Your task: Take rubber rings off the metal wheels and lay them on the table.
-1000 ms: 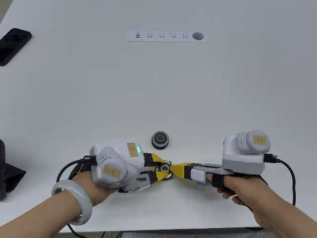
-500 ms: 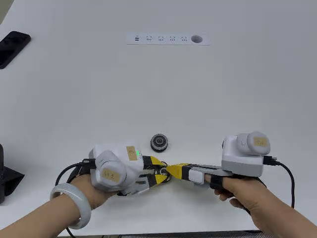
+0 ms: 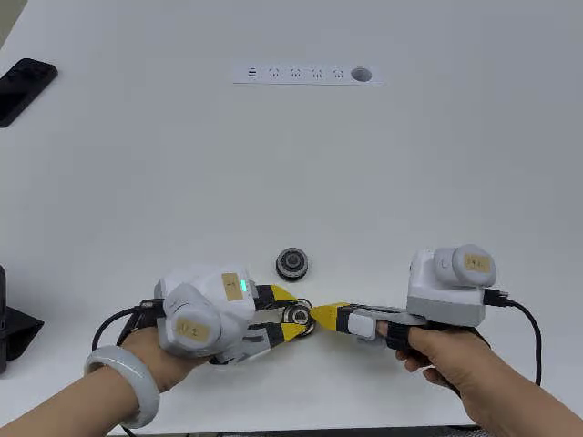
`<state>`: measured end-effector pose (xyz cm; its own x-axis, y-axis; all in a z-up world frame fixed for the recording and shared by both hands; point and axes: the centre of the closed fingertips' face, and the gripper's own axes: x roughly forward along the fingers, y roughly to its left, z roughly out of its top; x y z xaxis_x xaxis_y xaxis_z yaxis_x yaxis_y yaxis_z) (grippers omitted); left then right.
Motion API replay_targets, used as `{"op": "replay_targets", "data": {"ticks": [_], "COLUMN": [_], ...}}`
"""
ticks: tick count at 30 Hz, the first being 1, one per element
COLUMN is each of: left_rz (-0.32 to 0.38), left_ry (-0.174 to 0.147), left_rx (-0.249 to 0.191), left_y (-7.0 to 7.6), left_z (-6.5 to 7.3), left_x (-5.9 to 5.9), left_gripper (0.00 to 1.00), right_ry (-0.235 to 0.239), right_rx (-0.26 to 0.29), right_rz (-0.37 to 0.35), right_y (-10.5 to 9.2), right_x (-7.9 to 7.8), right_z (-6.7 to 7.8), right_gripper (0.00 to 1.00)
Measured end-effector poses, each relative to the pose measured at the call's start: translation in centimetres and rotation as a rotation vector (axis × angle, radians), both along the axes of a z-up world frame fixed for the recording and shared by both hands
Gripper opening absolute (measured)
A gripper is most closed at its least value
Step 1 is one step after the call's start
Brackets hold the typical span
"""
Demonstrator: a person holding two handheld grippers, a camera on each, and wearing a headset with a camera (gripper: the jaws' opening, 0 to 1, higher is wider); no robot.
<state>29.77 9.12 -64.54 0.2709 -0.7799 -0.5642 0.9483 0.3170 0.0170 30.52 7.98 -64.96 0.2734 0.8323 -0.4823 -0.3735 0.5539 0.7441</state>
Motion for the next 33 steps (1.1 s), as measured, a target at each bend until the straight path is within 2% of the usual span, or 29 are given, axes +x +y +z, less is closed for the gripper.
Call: {"op": "replay_targets", "data": {"ticks": [4, 14, 21, 26, 33], "left_rz": [0.005, 0.022, 0.063, 0.087, 0.119], "left_ry": [0.007, 0.011, 0.018, 0.020, 0.029], "left_rx": [-0.024, -0.029, -0.033, -0.035, -0.048], "left_y": [0.1, 0.5, 1.4, 2.0, 2.4], "left_z": [0.2, -0.1, -0.5, -0.6, -0.6], "left_x": [0.0, -0.4, -0.2, -0.1, 0.1], "left_gripper": [0.29, 0.49, 0.61, 0.65, 0.69], "right_ry": [0.001, 0.001, -0.003, -0.007, -0.012], "right_rx": [0.003, 0.034, 0.074, 0.083, 0.079], "right_rz": [0.000, 0.003, -0.010, -0.038, -0.129], "right_y": [0.0, 0.4, 0.6, -0.1, -2.8], "right_x": [-0.1, -0.3, -0.5, -0.1, 1.1], "right_z": [0.1, 1.0, 2.0, 2.4, 2.3], "right_gripper": [0.02, 0.02, 0.02, 0.02, 0.02]}}
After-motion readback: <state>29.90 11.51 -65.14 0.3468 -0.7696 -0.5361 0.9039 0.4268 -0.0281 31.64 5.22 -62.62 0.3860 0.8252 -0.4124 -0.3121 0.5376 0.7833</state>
